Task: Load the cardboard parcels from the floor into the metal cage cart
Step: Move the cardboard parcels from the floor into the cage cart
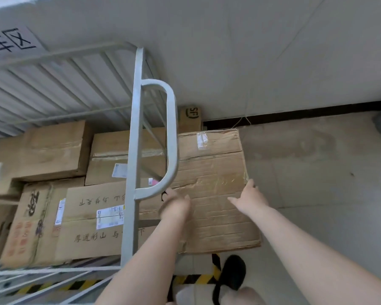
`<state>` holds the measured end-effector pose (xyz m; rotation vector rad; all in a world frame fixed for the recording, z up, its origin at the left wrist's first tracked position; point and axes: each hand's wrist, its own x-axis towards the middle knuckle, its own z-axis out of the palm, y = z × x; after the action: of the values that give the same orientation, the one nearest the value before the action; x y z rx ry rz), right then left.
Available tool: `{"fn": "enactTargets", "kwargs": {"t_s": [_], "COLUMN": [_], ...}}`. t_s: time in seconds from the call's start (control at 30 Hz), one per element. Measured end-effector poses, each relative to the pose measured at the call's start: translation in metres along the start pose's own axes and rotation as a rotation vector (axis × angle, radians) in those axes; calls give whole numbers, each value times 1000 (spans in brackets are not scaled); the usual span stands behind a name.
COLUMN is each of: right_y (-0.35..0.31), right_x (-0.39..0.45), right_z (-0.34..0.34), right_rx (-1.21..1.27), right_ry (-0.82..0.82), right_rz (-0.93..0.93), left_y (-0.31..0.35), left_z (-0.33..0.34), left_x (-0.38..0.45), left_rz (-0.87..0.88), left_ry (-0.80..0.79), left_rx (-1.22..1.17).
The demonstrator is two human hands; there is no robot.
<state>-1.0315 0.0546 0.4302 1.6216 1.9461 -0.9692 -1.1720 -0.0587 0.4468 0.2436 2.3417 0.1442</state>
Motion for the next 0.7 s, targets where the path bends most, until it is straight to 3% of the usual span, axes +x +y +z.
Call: {"fn": "enactTargets", "kwargs": {"t_s": [0.1,0.37,0.7], "right_y": [6,28,53], "right_x": [19,12,-74], "right_z": [12,16,-90], "right_rx": [82,311,236], "right_ry": [-30,192,454], "right_rz": [26,70,30], "left_y": [0,15,52], "left_z": [18,41,15], "left_x": [10,-13,-100], "left_rz": [18,37,259], "left_ry": [47,155,139], "left_rx": [-110,-140,-177]}}
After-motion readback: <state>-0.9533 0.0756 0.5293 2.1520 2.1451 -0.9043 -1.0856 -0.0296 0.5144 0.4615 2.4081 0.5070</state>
